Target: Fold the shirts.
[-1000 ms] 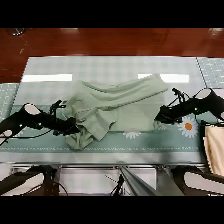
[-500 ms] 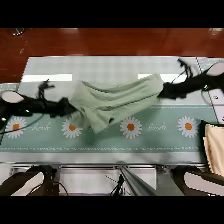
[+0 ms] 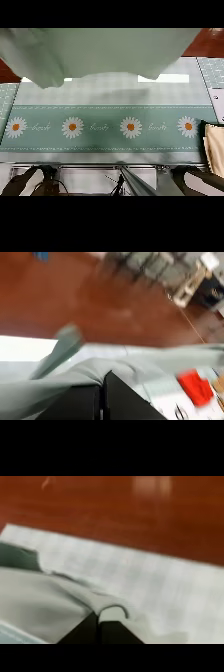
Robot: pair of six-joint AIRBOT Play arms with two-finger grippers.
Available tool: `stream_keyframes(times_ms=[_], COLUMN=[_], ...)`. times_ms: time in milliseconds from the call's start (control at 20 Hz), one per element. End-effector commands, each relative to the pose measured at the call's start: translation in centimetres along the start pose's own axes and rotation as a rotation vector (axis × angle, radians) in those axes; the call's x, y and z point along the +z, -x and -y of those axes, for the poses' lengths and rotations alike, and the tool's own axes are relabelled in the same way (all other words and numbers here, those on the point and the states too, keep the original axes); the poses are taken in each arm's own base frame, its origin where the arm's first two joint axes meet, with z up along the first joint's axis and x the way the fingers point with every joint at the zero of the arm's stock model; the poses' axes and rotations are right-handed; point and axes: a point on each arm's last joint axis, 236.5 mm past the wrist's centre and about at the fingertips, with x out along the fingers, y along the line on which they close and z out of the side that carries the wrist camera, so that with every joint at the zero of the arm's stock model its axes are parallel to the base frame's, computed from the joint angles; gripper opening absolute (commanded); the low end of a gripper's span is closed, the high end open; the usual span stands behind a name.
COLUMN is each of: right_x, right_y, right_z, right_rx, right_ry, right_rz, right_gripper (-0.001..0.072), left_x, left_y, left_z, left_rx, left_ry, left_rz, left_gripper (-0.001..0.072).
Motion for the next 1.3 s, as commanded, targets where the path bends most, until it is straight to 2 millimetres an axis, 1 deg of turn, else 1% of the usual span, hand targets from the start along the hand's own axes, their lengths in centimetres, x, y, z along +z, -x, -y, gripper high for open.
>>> stream_keyframes(times_ms=[0,100,200,300,350,400,450,500,550,600,650,700,750,850,950,1000,1050,1100,1200,1250], right_x=[3.1,3.1,2.6,1.5,0.7,-0.2,-0.9,-1.8,-2.6,-3.5,-4.4,-5.2,-5.9,-7.4,-9.0,-9.9,-11.2,-12.8,-15.0,-15.6], right_y=[9.5,14.7,19.6,23.4,25.0,26.2,27.0,27.5,27.6,27.2,26.7,25.8,24.6,21.3,16.6,14.0,11.2,8.1,2.2,-0.7], right_z=[-4.2,-6.7,-8.9,-10.5,-10.9,-11.1,-11.2,-11.2,-11.1,-10.8,-10.5,-9.8,-9.1,-7.0,-3.9,-2.2,-0.3,1.8,5.9,7.9], right_rx=[-0.083,-0.121,-0.159,-0.197,-0.223,-0.243,-0.261,-0.274,-0.280,-0.282,-0.283,-0.284,-0.284,-0.275,-0.272,-0.272,-0.275,-0.276,-0.283,-0.286], right_ry=[0.126,0.185,0.234,0.262,0.268,0.269,0.266,0.259,0.252,0.240,0.225,0.207,0.187,0.137,0.074,0.040,0.000,-0.038,-0.094,-0.116], right_rz=[0.203,0.298,0.385,0.443,0.459,0.464,0.461,0.448,0.423,0.382,0.340,0.292,0.242,0.138,0.039,-0.001,-0.052,-0.113,-0.204,-0.246], right_gripper=[0.0026,0.0026,0.0026,0.0026,0.0026,0.0026,0.0026,0.0026,0.0026,0.0026,0.0026,0.0026,0.0026,0.0027,0.0026,0.0026,0.0026,0.0026,0.0026,0.0026], left_x=[6.4,7.2,7.4,6.7,5.7,4.6,3.2,2.2,1.3,0.8,0.1,-0.5,-1.1,-3.1,-5.8,-7.5,-9.4,-11.6,-15.2,-16.7], left_y=[6.5,9.4,12.4,14.9,16.1,17.0,18.0,18.8,19.7,20.2,20.2,19.6,18.5,15.1,10.8,8.5,6.3,4.0,-0.2,-2.5], left_z=[7.4,9.4,12.0,15.2,16.4,17.7,18.8,19.5,19.9,19.6,18.6,17.0,15.3,10.9,5.3,2.2,-0.8,-4.0,-9.0,-11.2], left_rx=[0.080,0.203,0.327,0.376,0.389,0.377,0.345,0.315,0.288,0.272,0.276,0.292,0.302,0.308,0.311,0.303,0.297,0.294,0.281,0.285], left_ry=[-0.256,-0.384,-0.509,-0.597,-0.628,-0.649,-0.664,-0.673,-0.660,-0.644,-0.628,-0.604,-0.570,-0.465,-0.326,-0.263,-0.202,-0.116,-0.013,0.026], left_rz=[0.201,0.238,0.294,0.356,0.365,0.360,0.345,0.329,0.312,0.288,0.242,0.186,0.130,-0.004,-0.144,-0.211,-0.274,-0.331,-0.408,-0.436], left_gripper=[0.0025,0.0026,0.0026,0.0025,0.0025,0.0026,0.0025,0.0025,0.0025,0.0026,0.0025,0.0025,0.0026,0.0026,0.0026,0.0026,0.0026,0.0026,0.0026,0.0026])
